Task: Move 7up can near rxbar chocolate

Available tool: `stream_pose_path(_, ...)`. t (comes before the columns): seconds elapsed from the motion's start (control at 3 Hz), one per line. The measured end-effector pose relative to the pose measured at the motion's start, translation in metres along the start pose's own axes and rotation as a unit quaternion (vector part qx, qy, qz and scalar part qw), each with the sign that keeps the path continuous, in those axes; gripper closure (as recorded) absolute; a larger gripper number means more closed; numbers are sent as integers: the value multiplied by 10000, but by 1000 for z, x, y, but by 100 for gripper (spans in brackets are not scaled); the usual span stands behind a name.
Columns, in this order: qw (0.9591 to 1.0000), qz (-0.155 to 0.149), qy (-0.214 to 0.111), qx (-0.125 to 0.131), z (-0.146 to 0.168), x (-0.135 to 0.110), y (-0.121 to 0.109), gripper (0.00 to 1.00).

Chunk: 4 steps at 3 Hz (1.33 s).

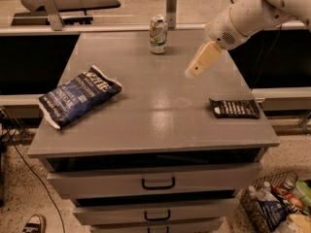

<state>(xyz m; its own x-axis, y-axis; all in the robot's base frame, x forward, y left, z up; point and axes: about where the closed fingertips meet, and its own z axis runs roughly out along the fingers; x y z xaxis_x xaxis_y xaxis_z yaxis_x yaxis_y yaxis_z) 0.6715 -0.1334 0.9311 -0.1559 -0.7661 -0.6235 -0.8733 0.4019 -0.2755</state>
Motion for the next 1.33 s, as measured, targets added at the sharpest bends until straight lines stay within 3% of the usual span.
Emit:
stream_pose_path(0.33, 9989, 198, -357, 237, 25, -2, -22, 0)
stream_pose_path(0.67, 9941, 406, -786, 624, 42, -4, -55, 0)
stream_pose_path(1.0, 9830, 664, -1318, 1091, 59, -9, -94, 0)
stream_pose_path(1.33, 9736, 860, -1669, 1299, 69, -13, -113, 0)
